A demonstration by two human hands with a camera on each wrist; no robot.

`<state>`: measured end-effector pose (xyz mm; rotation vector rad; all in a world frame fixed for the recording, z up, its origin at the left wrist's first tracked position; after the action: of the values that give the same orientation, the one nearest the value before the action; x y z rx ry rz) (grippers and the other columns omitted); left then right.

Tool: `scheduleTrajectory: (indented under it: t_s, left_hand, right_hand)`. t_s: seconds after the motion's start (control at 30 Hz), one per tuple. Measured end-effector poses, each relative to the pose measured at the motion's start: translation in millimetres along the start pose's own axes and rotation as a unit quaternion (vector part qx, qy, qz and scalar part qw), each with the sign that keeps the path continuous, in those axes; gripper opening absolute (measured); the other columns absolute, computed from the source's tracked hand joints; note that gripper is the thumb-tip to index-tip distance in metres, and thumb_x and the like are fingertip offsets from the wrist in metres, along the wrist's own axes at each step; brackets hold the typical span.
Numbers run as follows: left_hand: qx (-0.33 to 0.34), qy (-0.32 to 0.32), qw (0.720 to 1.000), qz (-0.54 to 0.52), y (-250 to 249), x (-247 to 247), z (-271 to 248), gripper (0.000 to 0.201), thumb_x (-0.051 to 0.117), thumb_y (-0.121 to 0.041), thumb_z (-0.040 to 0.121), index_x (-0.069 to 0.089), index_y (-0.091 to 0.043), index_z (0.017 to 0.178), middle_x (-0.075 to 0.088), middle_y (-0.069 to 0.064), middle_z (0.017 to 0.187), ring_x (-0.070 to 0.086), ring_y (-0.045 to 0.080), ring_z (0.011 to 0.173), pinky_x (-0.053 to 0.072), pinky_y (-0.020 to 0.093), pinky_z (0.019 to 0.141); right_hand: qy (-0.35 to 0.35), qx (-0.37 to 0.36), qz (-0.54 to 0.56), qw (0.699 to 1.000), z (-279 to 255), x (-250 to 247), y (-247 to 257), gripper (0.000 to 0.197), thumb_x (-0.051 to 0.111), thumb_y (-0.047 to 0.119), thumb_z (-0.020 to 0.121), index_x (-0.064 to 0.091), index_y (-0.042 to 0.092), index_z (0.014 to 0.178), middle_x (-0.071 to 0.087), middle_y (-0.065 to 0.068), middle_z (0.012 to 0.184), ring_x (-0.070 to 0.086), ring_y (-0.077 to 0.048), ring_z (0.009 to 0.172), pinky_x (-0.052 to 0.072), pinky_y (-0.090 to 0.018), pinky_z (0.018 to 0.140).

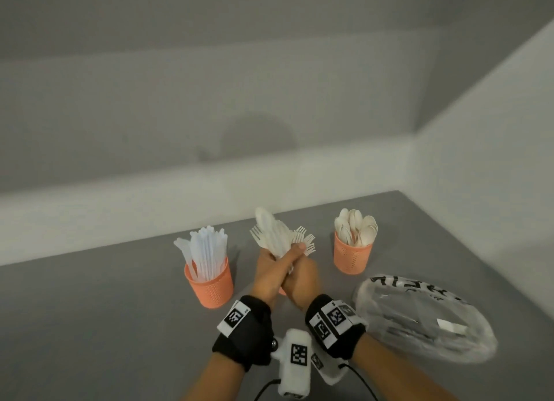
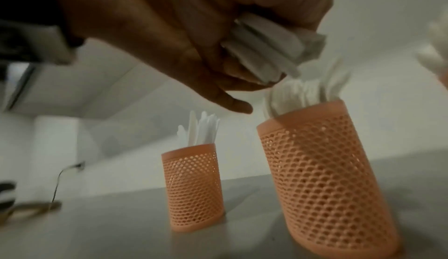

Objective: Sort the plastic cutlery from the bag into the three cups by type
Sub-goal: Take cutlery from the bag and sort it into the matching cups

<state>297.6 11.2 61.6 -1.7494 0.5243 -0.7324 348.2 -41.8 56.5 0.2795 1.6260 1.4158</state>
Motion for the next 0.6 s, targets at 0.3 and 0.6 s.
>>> scheduleTrajectory:
  t_s: [0.3,0.6]
  left_hand:
    - [-0.012,-0.035,0.999,-0.005,-1.9,-26.0,5.2,0.027,0.065,-0.014,0.083,0.062,0.001,0.106,0.068,0.017,0.094,0.067,0.023,0.086,0.055,0.031,0.074]
    - [-0.036,0.129,0.985,0.104,-5.5,-15.6,4.6,0.030,0.059,-0.027,0.088,0.066,-0.002,0.102,0.068,0.015,0.103,0.066,0.018,0.094,0.053,0.023,0.082]
  right_hand:
    - [0.151,-0.010,0.101,0.983,5.2,12.0,9.2,0.043,0.073,0.004,0.072,0.054,0.016,0.109,0.066,0.004,0.092,0.065,-0.015,0.092,0.054,-0.030,0.083]
    - [0.358,0.139,0.307,0.871,-17.3,28.8,8.5,0.019,0.054,0.015,0.073,0.061,-0.002,0.068,0.066,-0.008,0.056,0.066,-0.017,0.055,0.056,-0.027,0.063]
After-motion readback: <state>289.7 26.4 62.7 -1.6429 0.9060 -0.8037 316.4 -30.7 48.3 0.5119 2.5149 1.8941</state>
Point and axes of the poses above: each hand's wrist, its own z-axis towards the middle knuckle, its own x-axis out of the palm, y = z × x, the point moved 6 cm from there along z, towards the middle knuckle
